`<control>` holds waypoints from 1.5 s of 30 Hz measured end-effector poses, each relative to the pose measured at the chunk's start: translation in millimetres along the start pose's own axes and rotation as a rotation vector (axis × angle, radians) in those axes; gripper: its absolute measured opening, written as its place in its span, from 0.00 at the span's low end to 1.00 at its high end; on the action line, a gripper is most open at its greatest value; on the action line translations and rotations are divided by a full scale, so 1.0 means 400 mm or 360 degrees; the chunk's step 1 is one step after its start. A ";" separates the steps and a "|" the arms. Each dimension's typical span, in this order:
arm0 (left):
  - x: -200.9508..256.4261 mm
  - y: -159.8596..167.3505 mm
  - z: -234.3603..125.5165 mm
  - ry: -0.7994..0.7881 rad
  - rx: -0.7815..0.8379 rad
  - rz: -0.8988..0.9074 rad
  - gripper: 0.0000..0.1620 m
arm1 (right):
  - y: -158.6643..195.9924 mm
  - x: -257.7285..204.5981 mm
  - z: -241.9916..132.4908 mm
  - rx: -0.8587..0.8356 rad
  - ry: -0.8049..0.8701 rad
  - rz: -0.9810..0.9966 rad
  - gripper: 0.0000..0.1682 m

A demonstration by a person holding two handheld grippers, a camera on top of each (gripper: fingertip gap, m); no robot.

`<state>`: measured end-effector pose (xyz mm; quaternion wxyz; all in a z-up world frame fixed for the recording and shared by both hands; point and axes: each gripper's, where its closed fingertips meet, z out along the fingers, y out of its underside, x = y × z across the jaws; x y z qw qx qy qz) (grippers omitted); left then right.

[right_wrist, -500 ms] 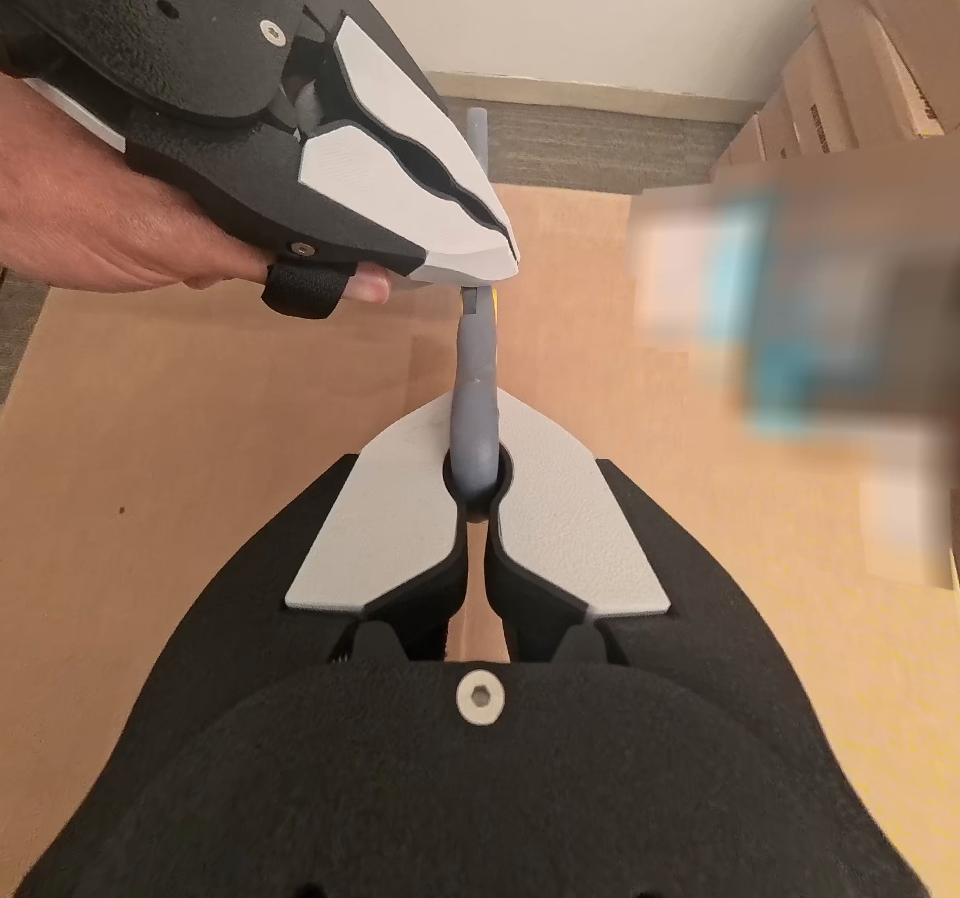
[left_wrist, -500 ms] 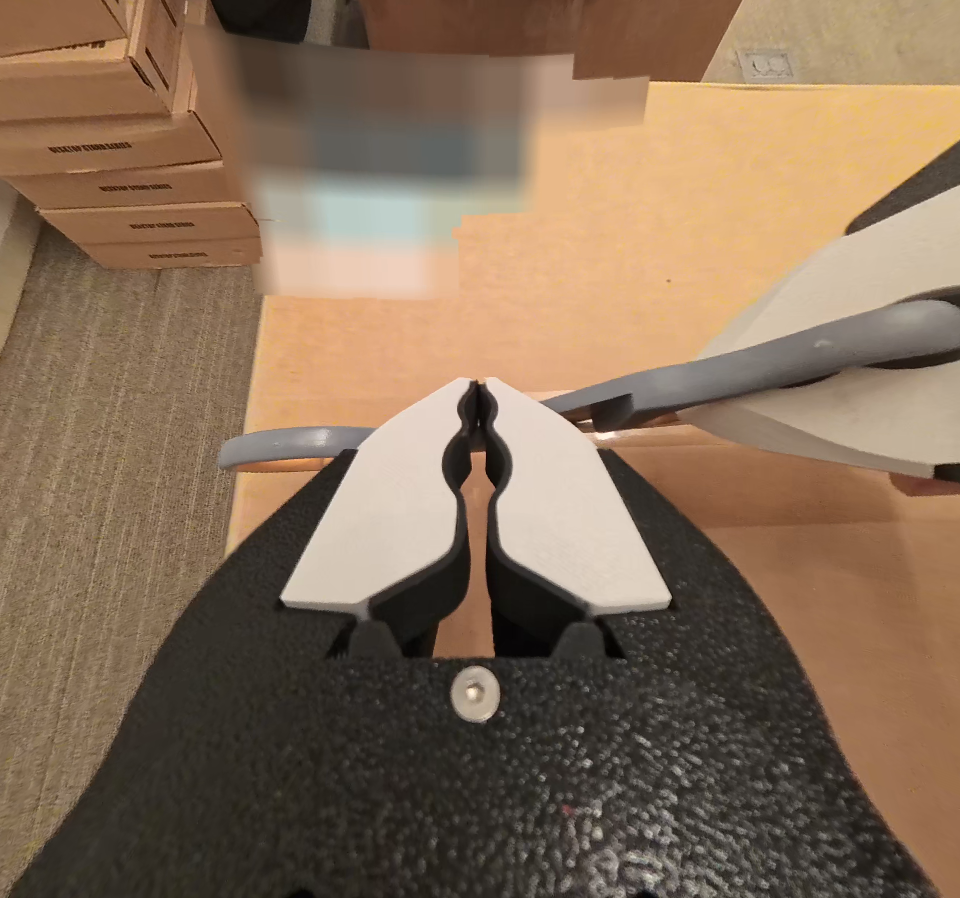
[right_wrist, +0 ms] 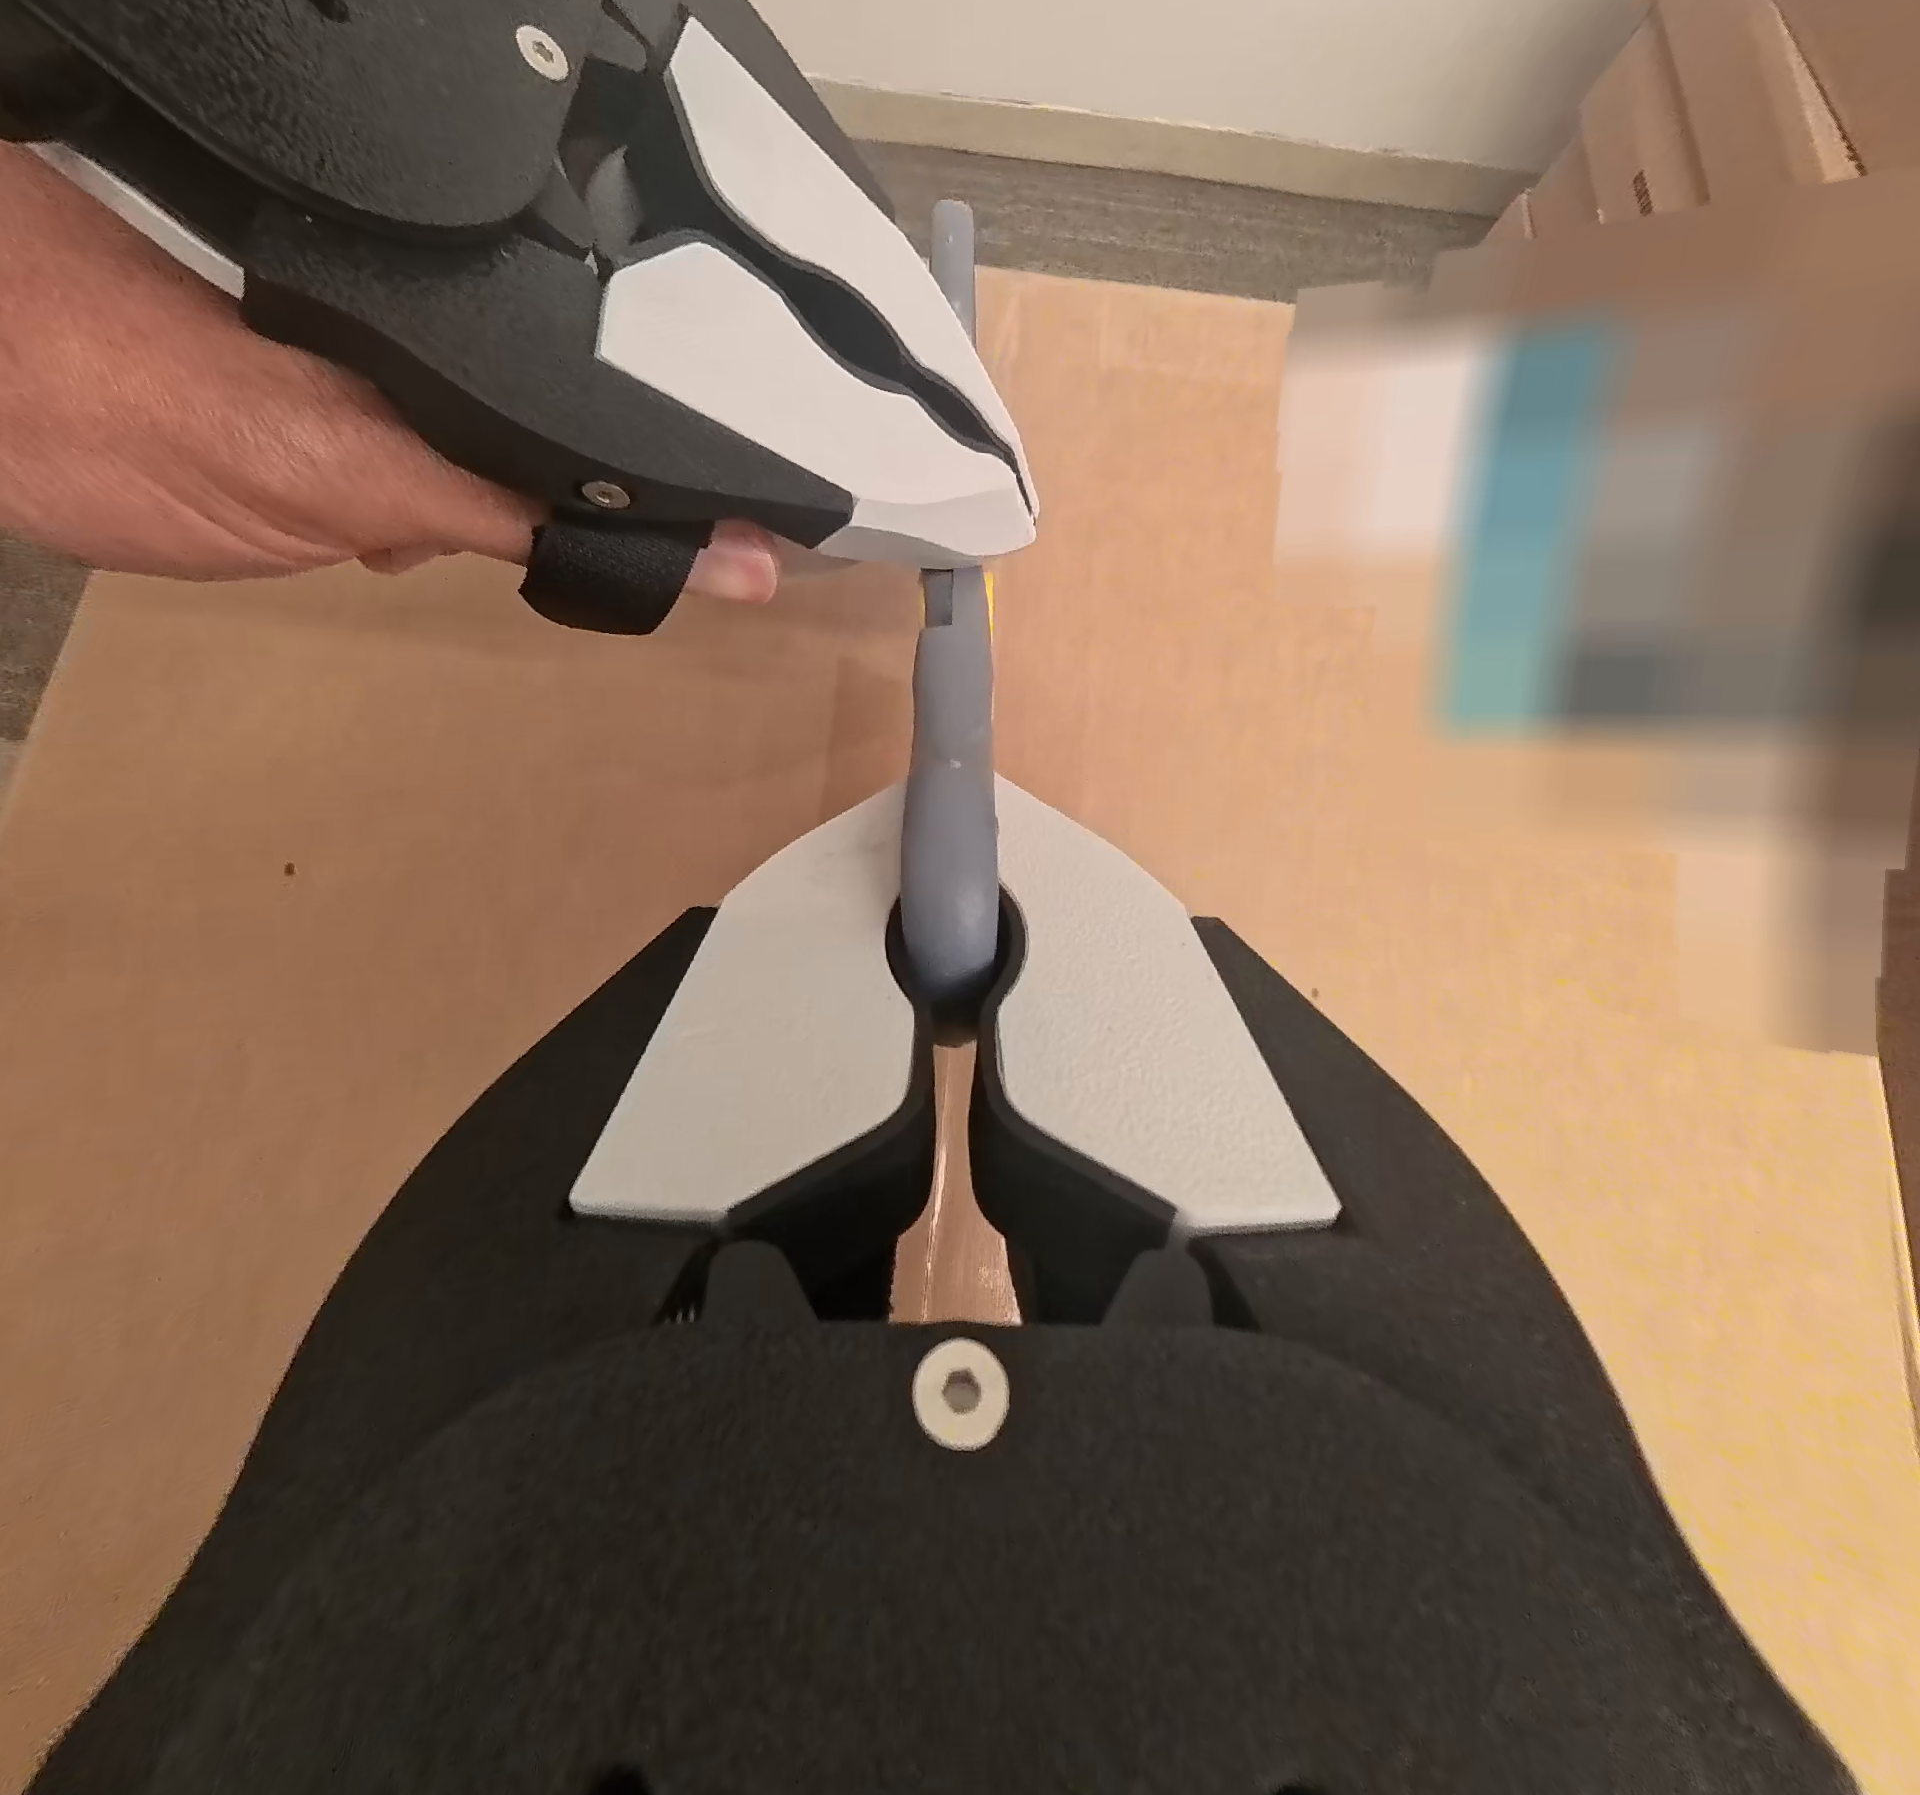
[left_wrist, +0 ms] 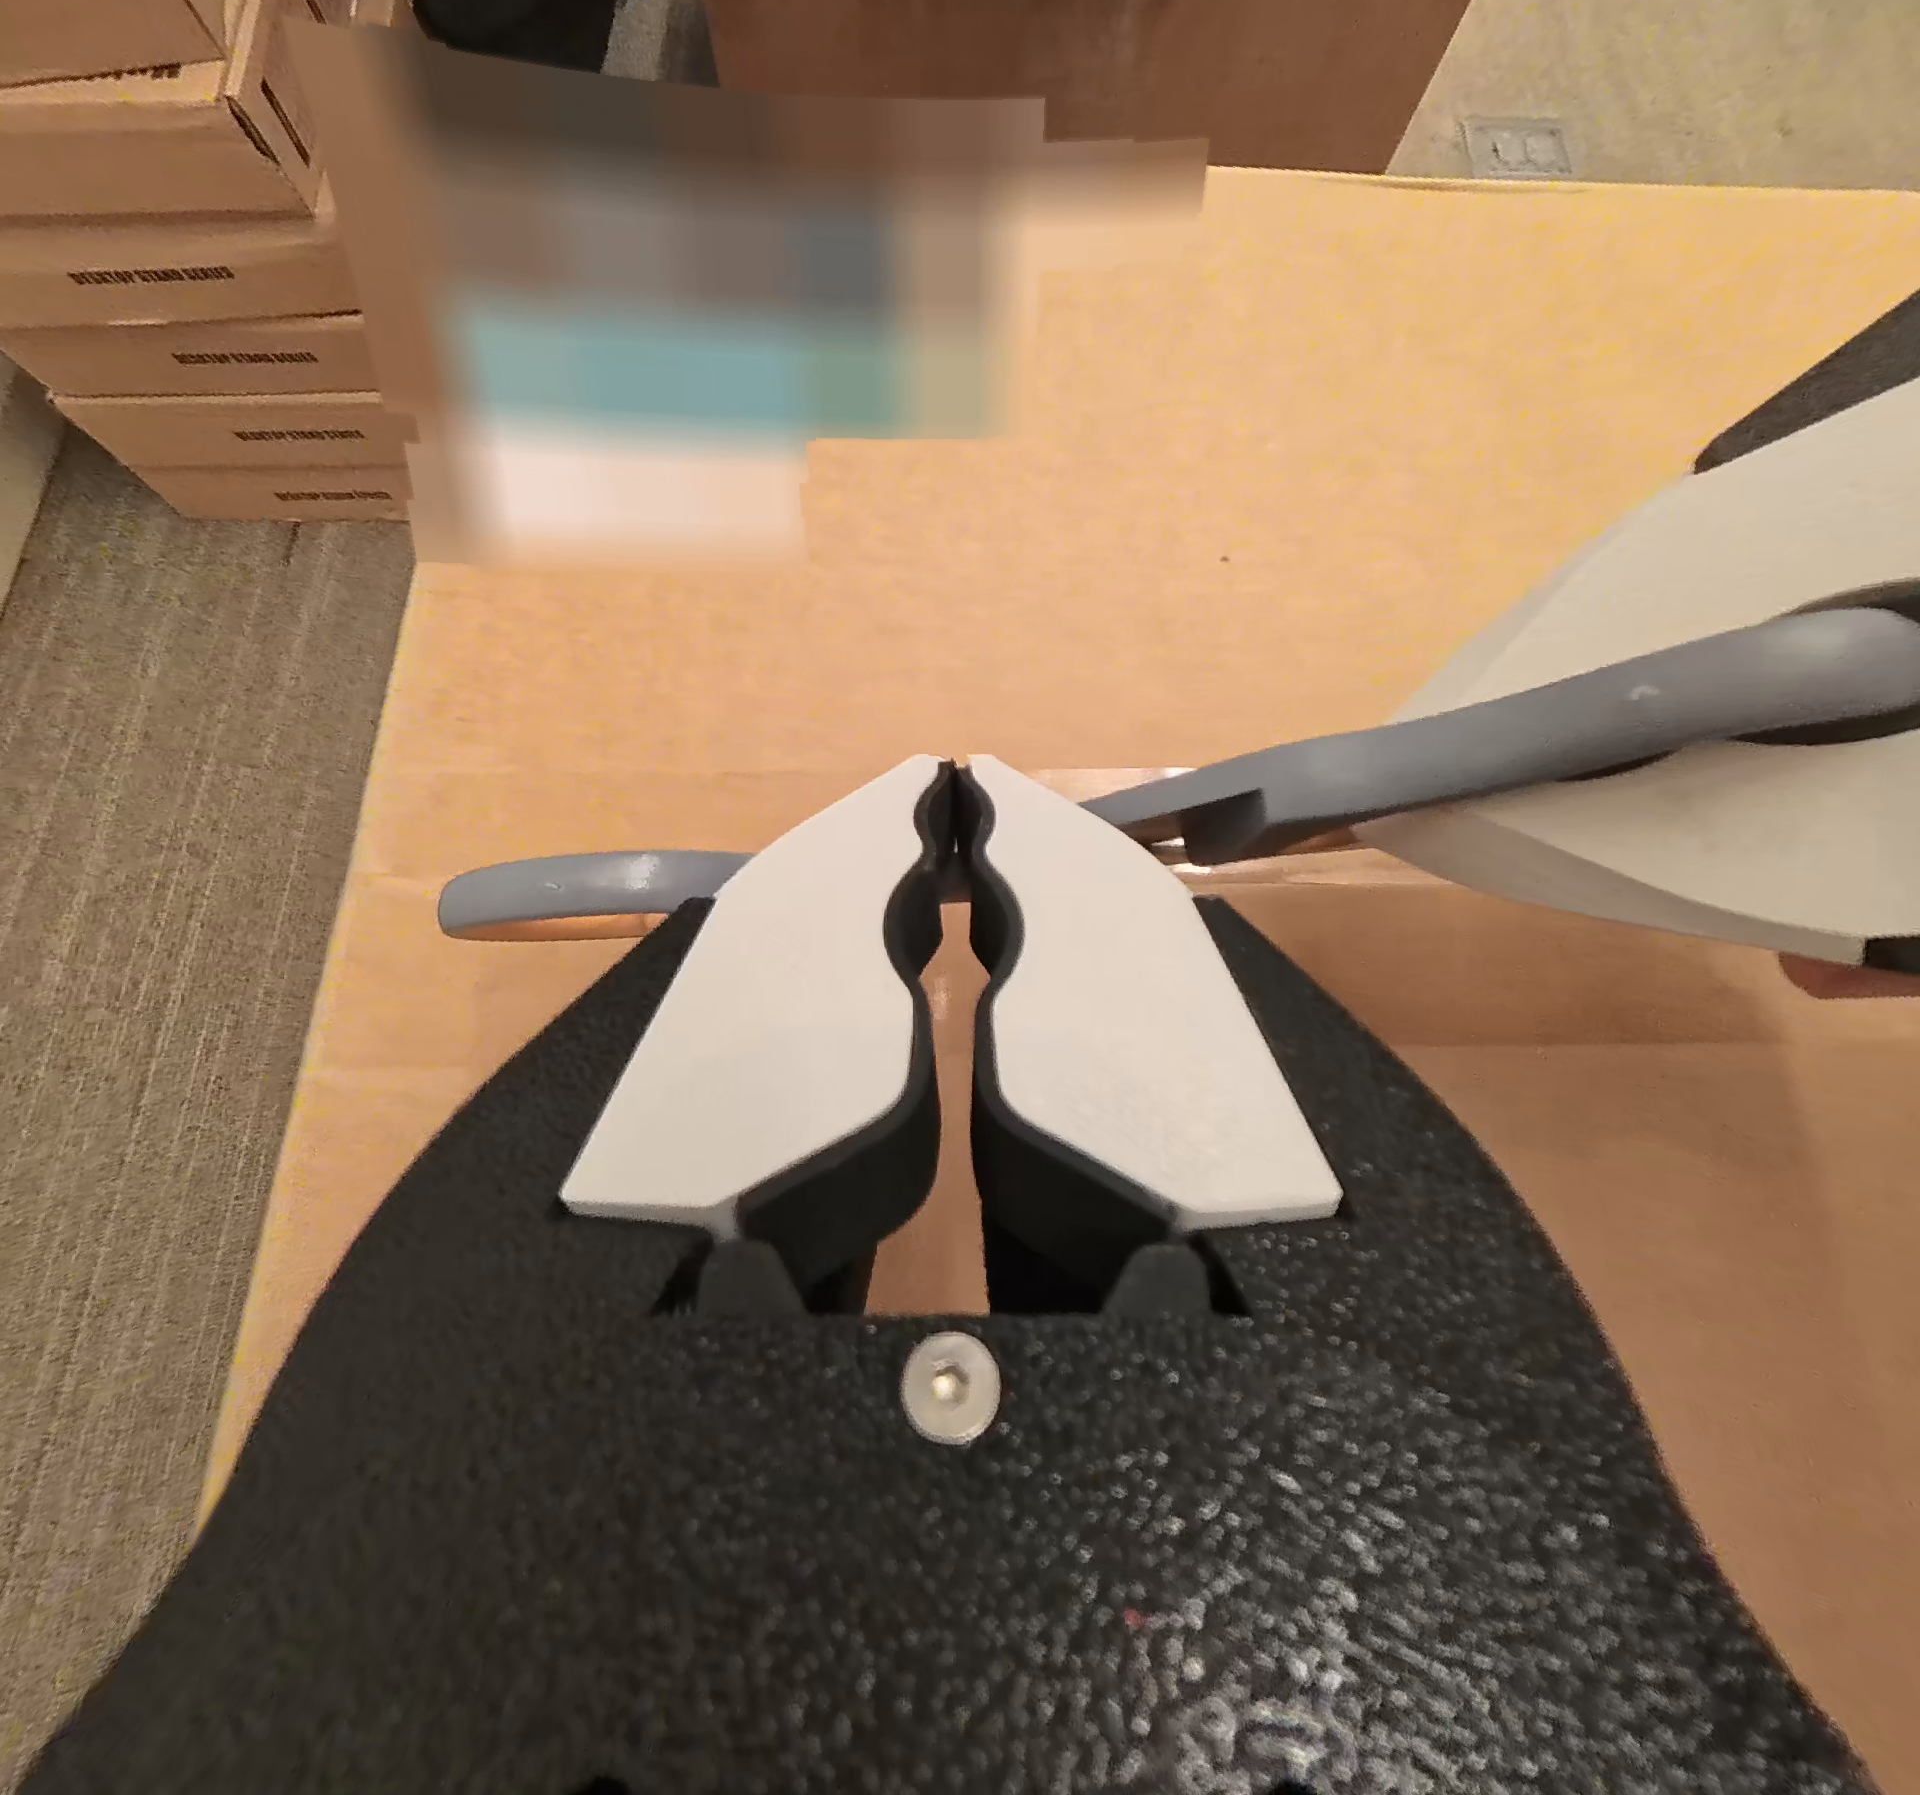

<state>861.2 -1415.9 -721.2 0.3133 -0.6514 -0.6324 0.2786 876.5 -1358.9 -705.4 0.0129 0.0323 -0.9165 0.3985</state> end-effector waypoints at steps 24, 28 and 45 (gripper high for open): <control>0.137 0.026 -0.019 -0.0035 0.0026 -0.0102 0.00 | 0.092 -0.041 -0.101 -0.0018 0.0023 -0.0173 0.00; 0.159 0.029 -0.020 -0.0041 0.0016 -0.0121 0.00 | 0.108 -0.044 -0.117 -0.0020 0.0020 -0.0177 0.00; 0.112 -0.034 -0.074 -0.0145 0.0130 -0.0254 0.00 | -0.020 -0.018 -0.141 0.0165 0.0071 -0.0444 0.00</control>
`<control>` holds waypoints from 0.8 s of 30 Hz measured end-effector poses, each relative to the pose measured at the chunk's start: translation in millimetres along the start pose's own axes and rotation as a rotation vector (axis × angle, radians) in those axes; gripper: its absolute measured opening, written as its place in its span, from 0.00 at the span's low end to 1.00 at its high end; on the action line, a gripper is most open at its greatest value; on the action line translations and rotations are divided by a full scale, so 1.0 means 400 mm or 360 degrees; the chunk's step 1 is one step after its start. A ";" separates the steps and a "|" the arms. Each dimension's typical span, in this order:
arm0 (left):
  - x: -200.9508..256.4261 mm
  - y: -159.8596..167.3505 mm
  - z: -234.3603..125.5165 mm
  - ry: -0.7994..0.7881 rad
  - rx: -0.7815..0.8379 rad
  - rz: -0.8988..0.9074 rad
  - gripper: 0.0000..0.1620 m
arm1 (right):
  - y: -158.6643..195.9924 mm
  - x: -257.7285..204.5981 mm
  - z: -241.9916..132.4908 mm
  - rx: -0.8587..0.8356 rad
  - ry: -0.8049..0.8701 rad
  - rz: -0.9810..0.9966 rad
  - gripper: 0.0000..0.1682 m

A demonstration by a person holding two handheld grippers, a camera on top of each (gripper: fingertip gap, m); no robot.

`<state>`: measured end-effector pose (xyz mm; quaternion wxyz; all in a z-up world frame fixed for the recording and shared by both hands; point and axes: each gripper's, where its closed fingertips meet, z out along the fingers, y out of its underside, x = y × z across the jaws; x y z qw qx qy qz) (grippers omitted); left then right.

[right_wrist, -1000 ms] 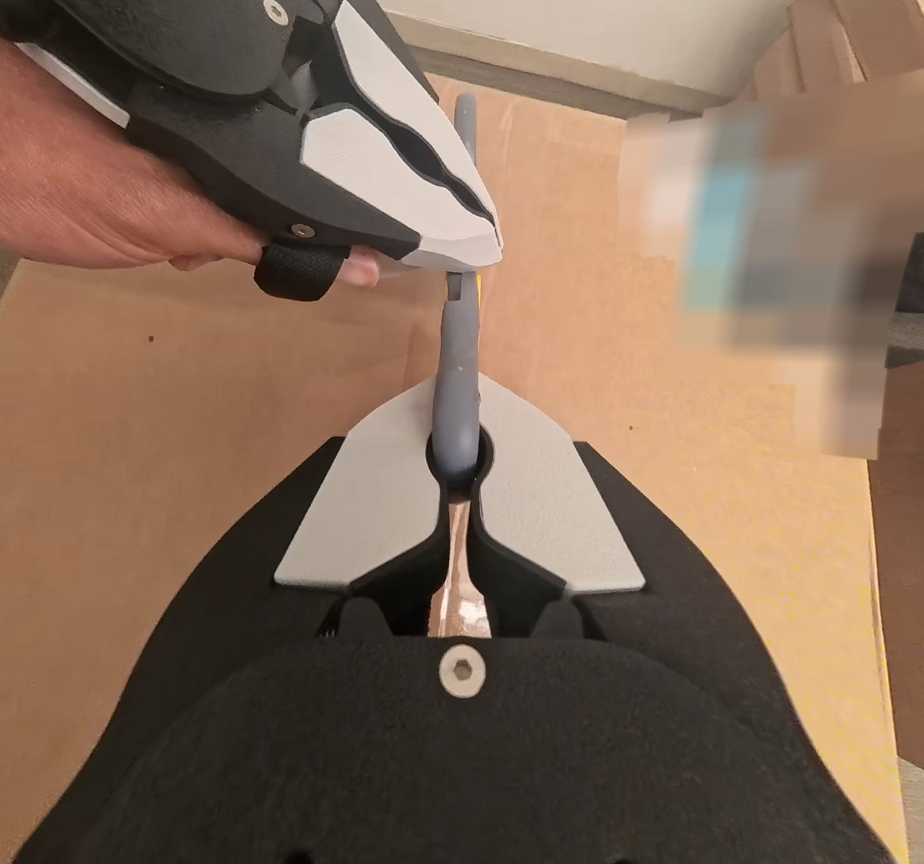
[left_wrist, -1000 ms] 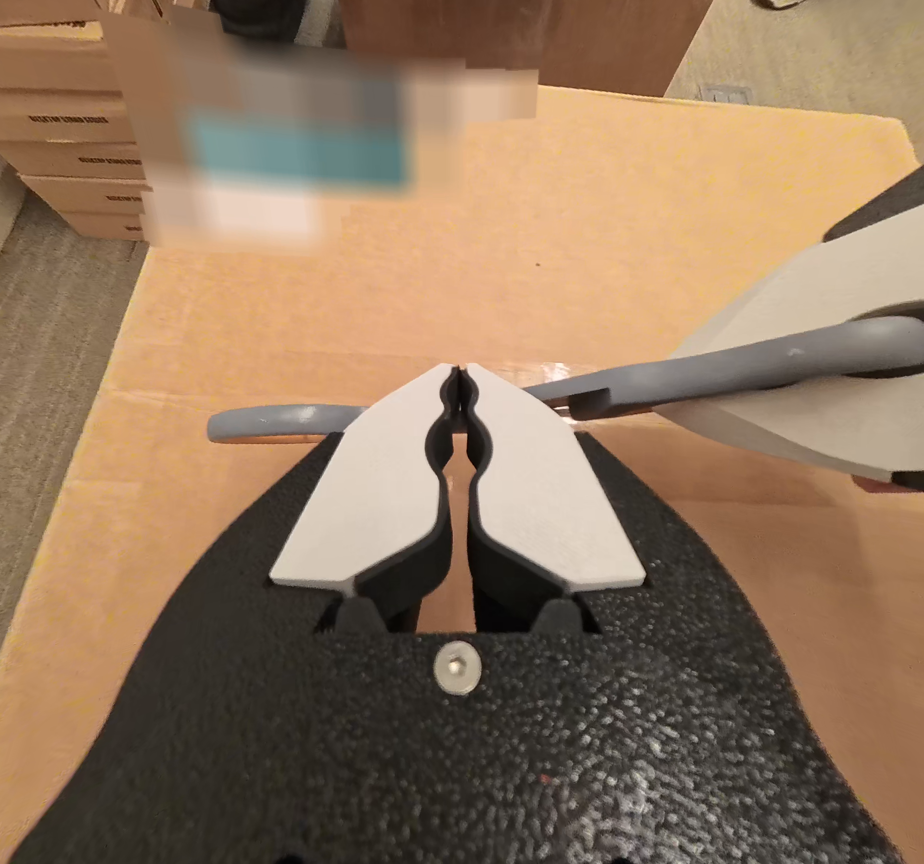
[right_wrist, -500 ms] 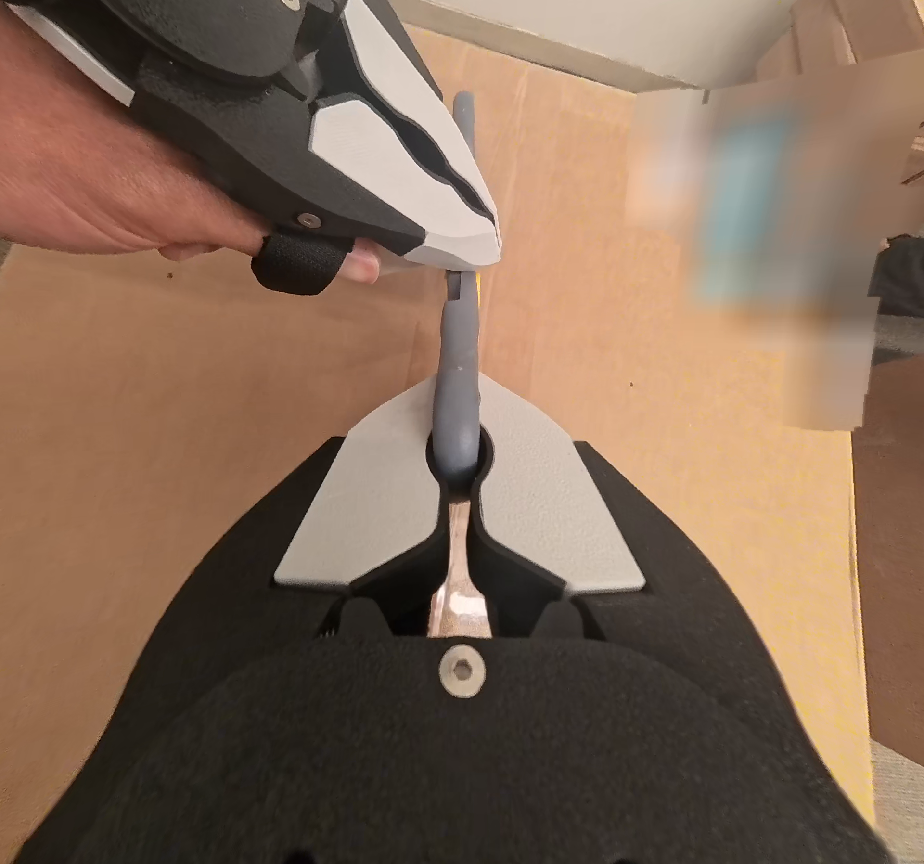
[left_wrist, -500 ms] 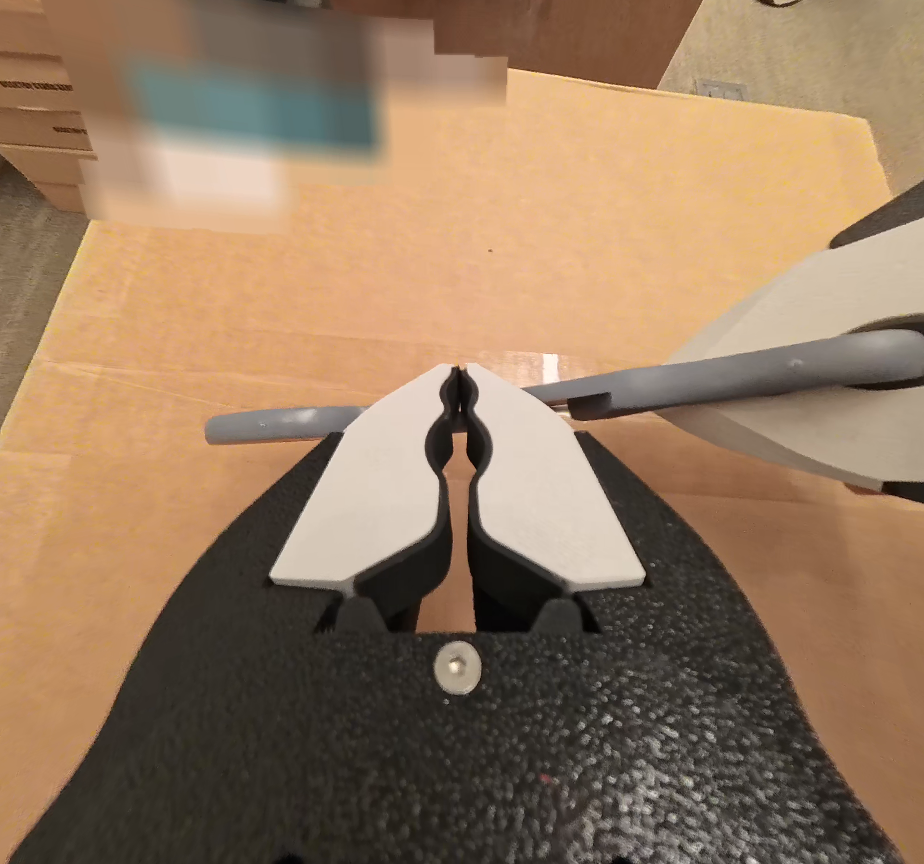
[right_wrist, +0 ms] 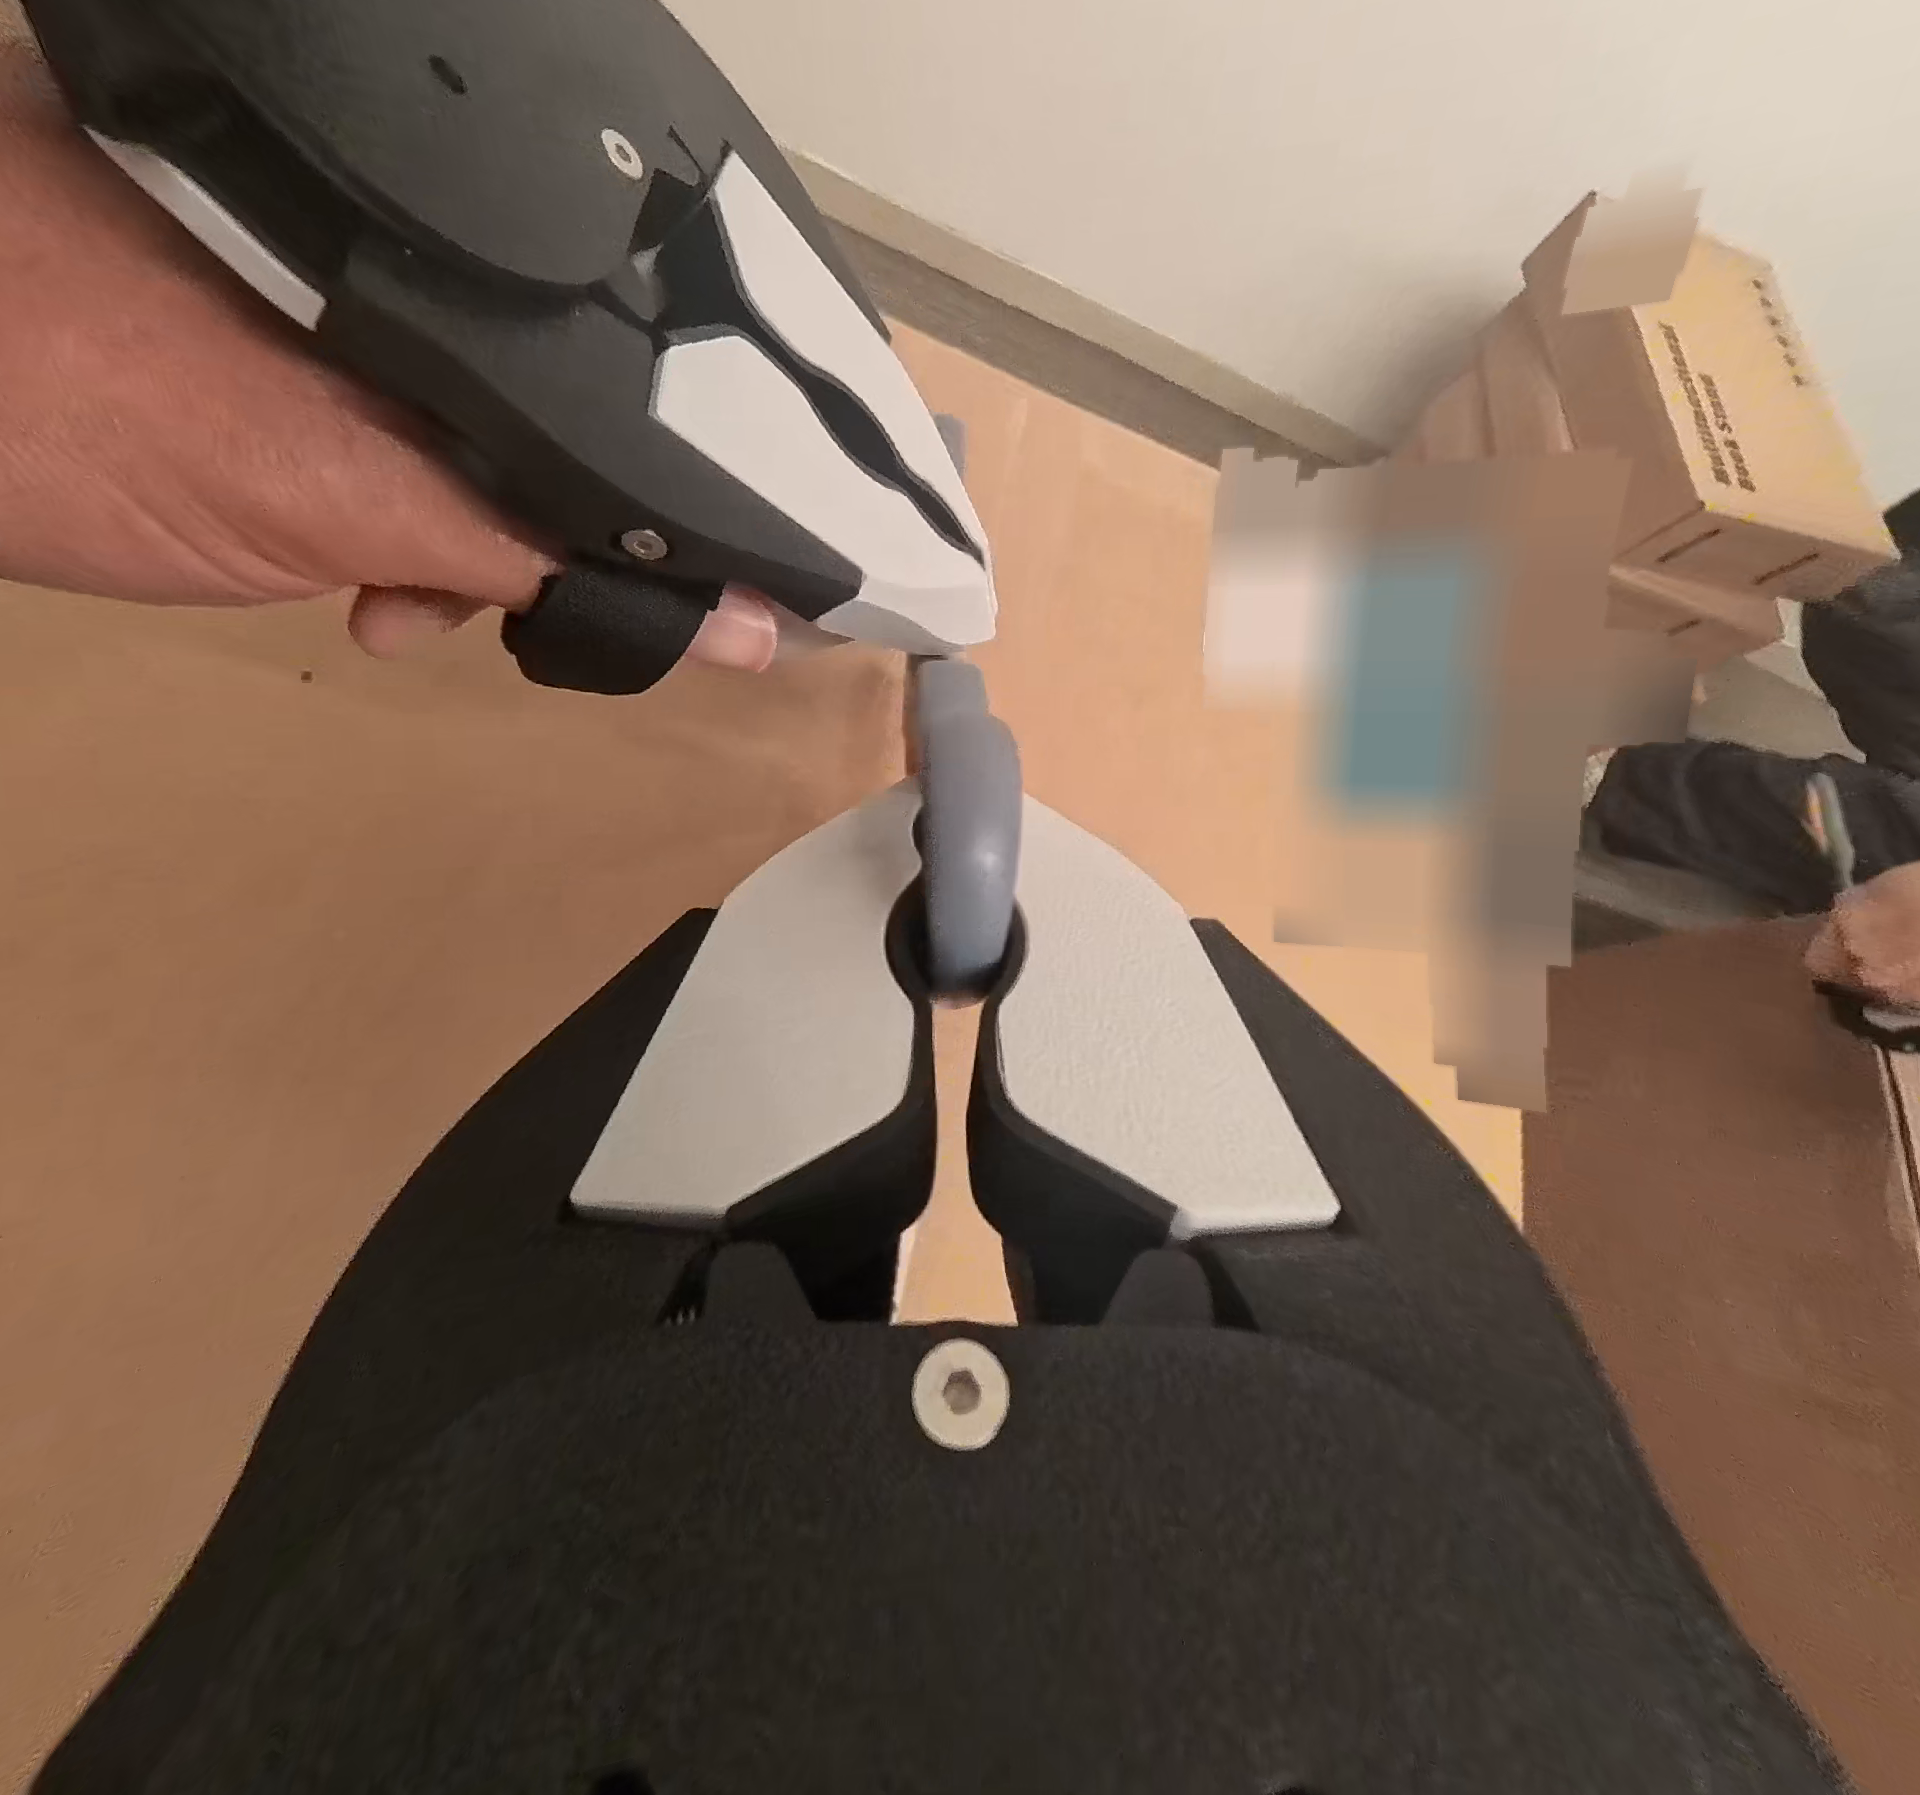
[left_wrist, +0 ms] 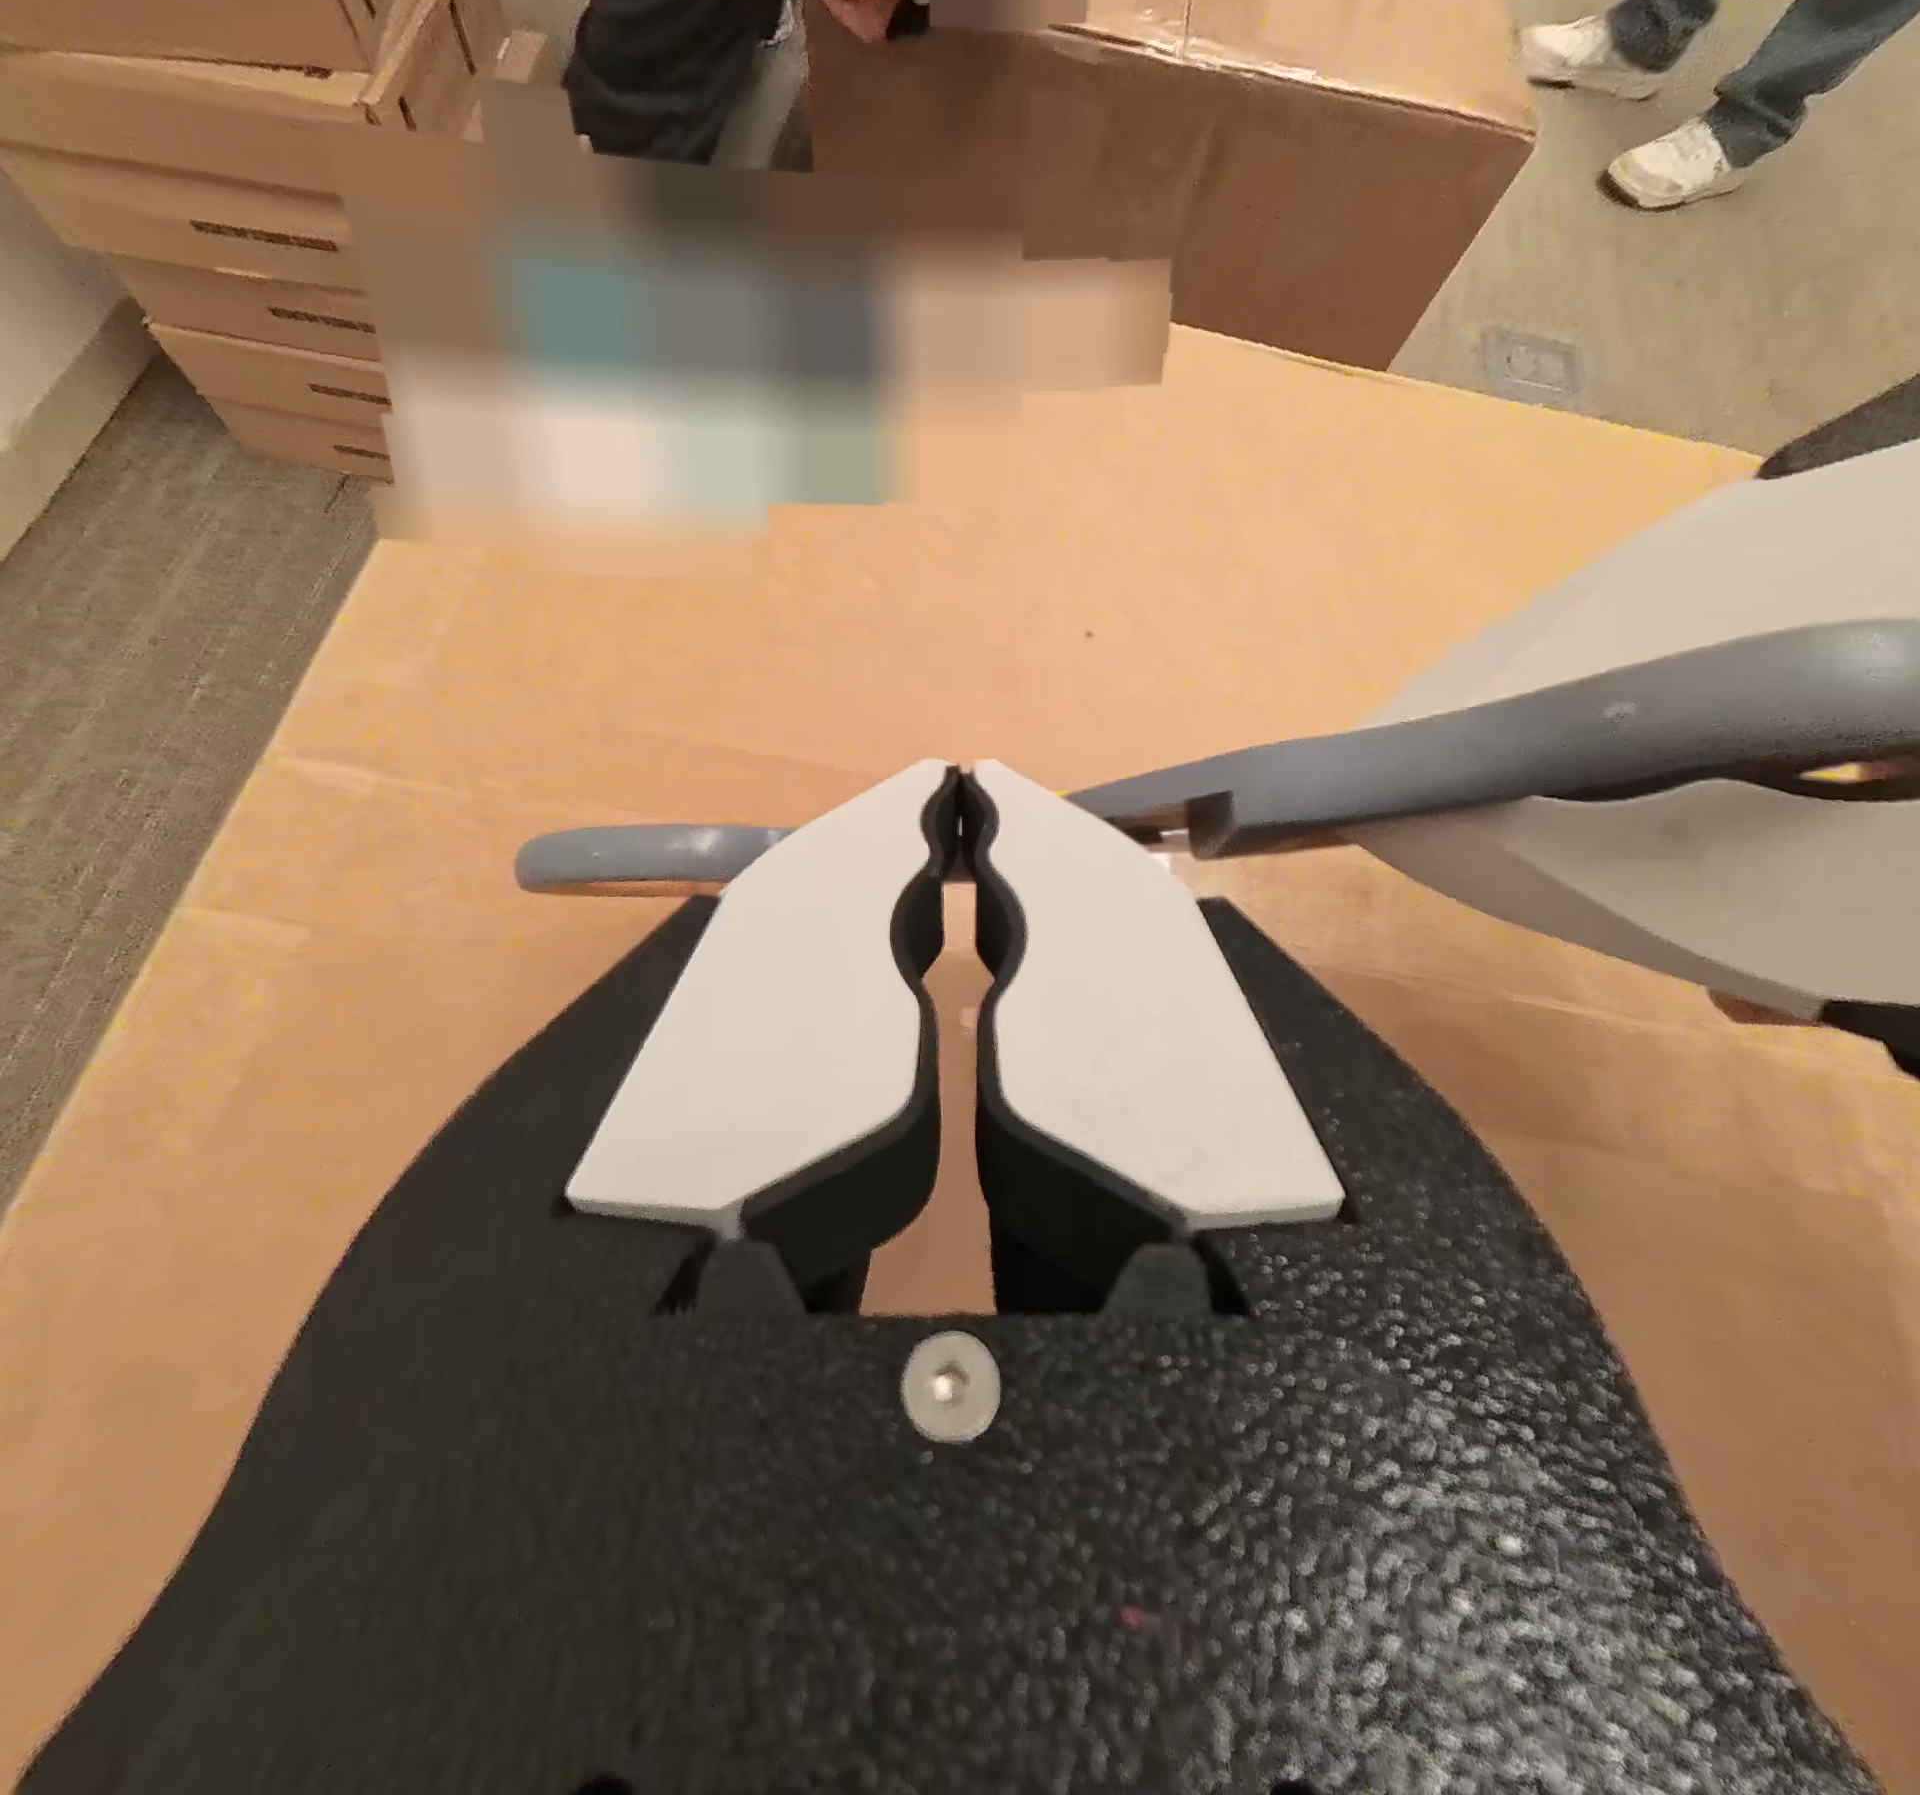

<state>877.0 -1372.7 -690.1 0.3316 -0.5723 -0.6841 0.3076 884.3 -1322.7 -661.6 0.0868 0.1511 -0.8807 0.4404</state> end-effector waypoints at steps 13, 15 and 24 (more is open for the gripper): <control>-0.295 -0.037 0.053 -0.0112 -0.0083 0.0123 0.00 | -0.129 0.076 0.259 0.0100 0.0143 -0.0294 0.00; -0.311 -0.031 0.062 -0.0106 -0.0099 0.0124 0.00 | -0.129 0.079 0.281 0.0101 0.0123 -0.0283 0.00; -0.339 -0.018 0.085 -0.0083 -0.0191 0.0077 0.00 | -0.127 0.080 0.303 0.0079 0.0047 -0.0276 0.00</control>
